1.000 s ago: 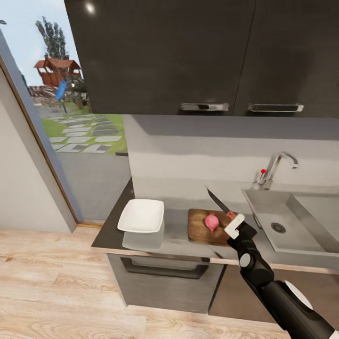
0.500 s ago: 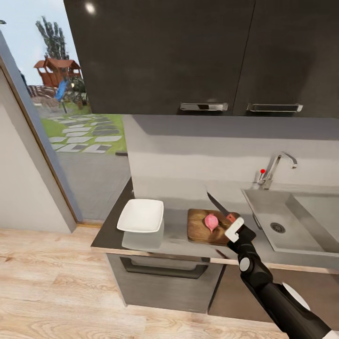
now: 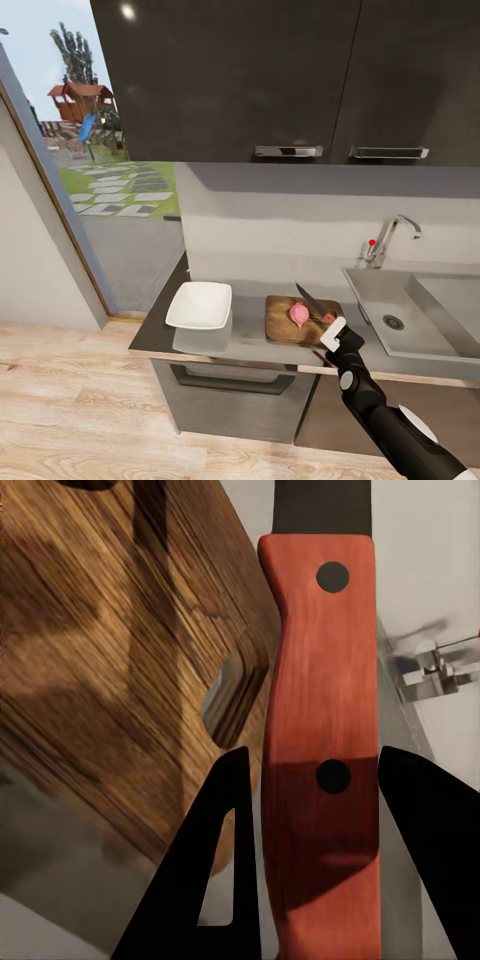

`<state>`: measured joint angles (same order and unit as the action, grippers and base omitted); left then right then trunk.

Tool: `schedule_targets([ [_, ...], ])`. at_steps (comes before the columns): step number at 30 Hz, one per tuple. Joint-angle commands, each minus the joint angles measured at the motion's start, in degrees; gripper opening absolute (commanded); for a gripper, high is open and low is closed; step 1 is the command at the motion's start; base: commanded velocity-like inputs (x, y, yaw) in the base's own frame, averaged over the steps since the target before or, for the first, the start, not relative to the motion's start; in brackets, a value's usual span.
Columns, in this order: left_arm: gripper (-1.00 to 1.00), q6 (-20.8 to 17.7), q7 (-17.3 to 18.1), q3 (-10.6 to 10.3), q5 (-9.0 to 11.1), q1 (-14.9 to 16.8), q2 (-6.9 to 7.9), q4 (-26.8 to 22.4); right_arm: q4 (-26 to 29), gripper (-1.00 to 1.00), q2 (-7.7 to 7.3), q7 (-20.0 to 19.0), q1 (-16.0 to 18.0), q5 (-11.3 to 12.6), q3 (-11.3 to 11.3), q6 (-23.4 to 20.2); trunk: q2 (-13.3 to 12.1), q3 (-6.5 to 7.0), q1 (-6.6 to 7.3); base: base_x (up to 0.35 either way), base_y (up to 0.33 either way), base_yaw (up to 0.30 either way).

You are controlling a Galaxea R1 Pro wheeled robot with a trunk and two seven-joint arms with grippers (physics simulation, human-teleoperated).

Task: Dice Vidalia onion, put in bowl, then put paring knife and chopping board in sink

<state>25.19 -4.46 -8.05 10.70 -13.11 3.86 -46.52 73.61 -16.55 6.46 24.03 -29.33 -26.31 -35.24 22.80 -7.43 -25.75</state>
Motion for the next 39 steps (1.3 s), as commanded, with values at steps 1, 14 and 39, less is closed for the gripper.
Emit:
schedule_targets([
  [1,1.0,0.13,-0.47,-0.39,0.38,0.01,0.09,-0.01,-0.02,-1.0,-0.07,0.22,0.06,-0.11,-0.23,-0.44,0.12,-0.11,-0.04,0.0,0.0,0.0],
  [14,1.0,0.13,-0.44,-0.37,0.38,0.01,0.09,-0.06,-0.04,-1.0,0.07,0.22,0.05,-0.11,-0.32,-0.44,0.12,-0.11,-0.04,0.0,0.0,0.0],
  [39,1.0,0.13,-0.47,-0.3,0.38,0.01,0.09,-0.15,-0.84,-1.0,0.58,0.31,0.05,0.05,-3.22,-0.97,0.12,-0.11,-0.04,0.014,0.0,0.0],
])
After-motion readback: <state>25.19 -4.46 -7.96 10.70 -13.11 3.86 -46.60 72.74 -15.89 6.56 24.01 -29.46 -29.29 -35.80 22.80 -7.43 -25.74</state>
